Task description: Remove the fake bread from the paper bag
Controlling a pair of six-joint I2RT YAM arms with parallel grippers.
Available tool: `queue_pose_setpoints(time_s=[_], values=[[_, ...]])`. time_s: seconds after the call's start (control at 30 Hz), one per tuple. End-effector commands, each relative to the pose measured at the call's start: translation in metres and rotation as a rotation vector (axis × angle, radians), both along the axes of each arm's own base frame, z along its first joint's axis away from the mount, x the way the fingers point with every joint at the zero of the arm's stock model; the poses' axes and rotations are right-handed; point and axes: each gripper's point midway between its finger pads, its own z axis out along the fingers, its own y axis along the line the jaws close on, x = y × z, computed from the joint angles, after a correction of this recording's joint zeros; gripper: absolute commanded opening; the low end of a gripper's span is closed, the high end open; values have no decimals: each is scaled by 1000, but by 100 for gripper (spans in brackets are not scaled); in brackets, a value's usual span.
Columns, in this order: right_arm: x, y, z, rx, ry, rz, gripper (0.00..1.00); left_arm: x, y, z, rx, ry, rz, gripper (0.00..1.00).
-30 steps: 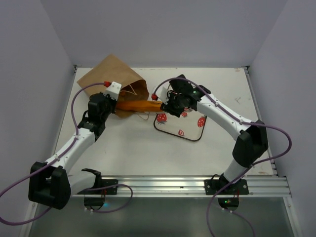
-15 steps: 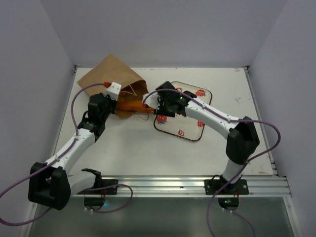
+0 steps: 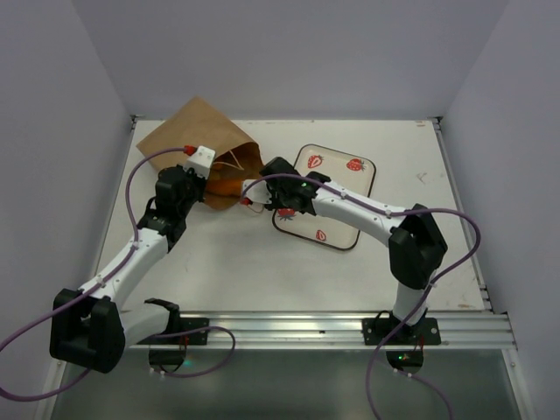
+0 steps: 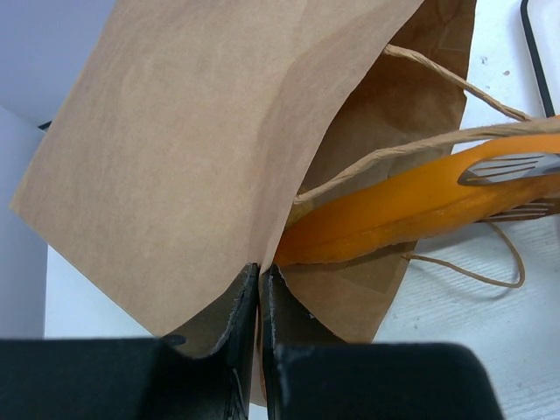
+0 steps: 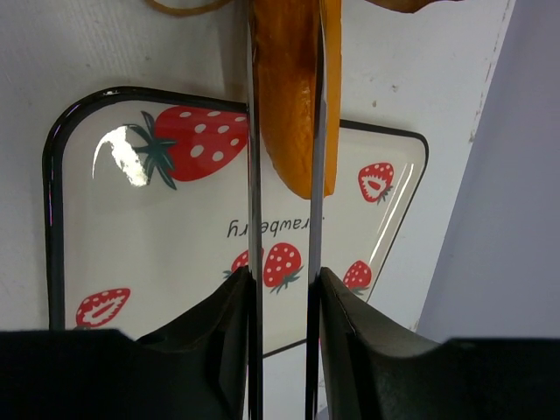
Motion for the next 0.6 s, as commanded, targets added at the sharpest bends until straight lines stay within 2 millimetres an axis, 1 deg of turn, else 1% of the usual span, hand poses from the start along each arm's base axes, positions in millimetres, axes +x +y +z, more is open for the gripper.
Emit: queue_pose_setpoints(time_s=[0.0, 0.03, 0.07, 0.1, 0.17, 0.2, 0.3, 0.33, 0.4, 0.43, 0.53, 0.57], values=[[7, -3, 14, 1, -59, -21, 11, 2, -5, 23, -35, -87, -18, 9], [3, -2, 14, 17, -41, -20, 6, 2, -6, 23, -37, -86, -19, 9], [2, -1, 17, 29, -38, -23, 3, 2, -5, 22, -37, -85, -19, 9], [0, -1, 26, 55, -46, -25, 0, 2, -5, 22, -37, -85, -19, 9], [-5, -1, 32, 94, -32, -31, 0, 2, -6, 21, -38, -85, -18, 9], [-8, -2, 44, 121, -42, -31, 0, 2, -5, 23, -38, -88, -17, 9], [-17, -6, 55, 163, -23, -37, 0, 3, -4, 24, -39, -91, -11, 9], [-21, -9, 65, 183, -31, -40, 0, 3, -4, 23, -39, -89, -7, 9], [-30, -18, 67, 183, -15, -42, 0, 3, -3, 22, -39, -87, -4, 9], [-34, -24, 78, 201, -27, -43, 0, 3, -3, 22, -39, -85, 0, 9], [-50, -42, 77, 190, 2, -50, 0, 3, -3, 22, -42, -86, 2, 9], [-57, -50, 80, 194, 0, -53, 0, 3, -3, 22, -43, -86, 4, 9]])
